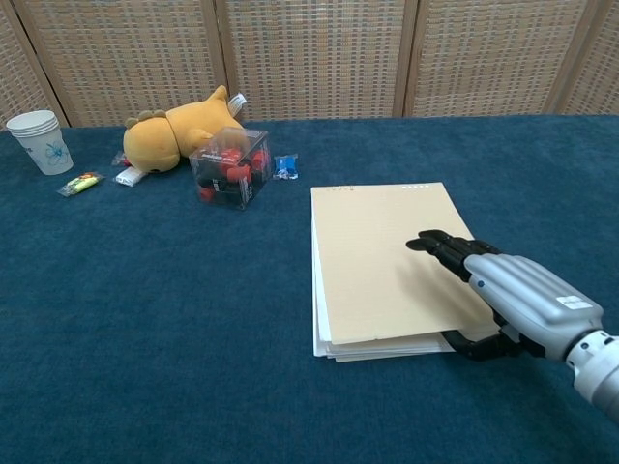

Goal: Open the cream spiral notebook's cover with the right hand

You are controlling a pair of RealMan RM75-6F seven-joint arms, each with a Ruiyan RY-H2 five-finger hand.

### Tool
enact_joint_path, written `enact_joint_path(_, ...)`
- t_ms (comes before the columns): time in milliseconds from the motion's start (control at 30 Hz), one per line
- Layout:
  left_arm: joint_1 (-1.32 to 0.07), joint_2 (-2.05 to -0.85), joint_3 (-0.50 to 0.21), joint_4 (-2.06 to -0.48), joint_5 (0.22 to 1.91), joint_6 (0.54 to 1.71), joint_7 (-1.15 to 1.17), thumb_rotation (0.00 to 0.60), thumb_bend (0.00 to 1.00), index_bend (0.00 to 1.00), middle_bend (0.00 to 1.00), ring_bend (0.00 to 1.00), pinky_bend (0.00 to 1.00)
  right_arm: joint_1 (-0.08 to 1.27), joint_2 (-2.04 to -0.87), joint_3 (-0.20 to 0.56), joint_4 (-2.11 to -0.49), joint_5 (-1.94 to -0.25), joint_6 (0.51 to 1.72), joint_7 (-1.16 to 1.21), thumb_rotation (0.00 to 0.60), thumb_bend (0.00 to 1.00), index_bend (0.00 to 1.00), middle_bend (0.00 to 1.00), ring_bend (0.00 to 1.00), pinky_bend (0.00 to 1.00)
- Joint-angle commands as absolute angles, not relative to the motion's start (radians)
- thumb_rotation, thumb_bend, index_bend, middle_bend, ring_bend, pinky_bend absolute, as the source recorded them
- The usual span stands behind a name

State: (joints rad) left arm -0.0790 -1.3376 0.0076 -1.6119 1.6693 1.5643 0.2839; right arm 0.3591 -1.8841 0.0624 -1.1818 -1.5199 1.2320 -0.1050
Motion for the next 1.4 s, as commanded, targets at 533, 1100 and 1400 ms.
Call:
enact_joint_path(533,-0.081,-1.338,0.007,-1.611,1.664,1.558,0.283,0.600,0.01,0.00,0.00,0.00,0.06,0.411,-1.889,0.117,-1.178,-1.464,1.175,-0.115,0.600,0.57,0.03,0.00,0.00,0.00)
enact_joint_path(1100,-0.082,-1.337,0.008,-1.615,1.665,1.557,0.279,0.600,0.01,0.00,0.00,0.00,0.06,0.458,-1.938,0.160,-1.099,-1.455,1.200,-0.129,0.600,0.50,0.31,0.15,0.06,0.17)
enact_joint_path(1400,-0.081,-1.336,0.009,-1.618,1.665,1.557,0.284,0.600,0.01,0.00,0.00,0.00,0.06,0.463,-1.959,0.166,-1.049,-1.468,1.248,-0.113,0.600,0.48,0.50,0.38,0.28,0.39)
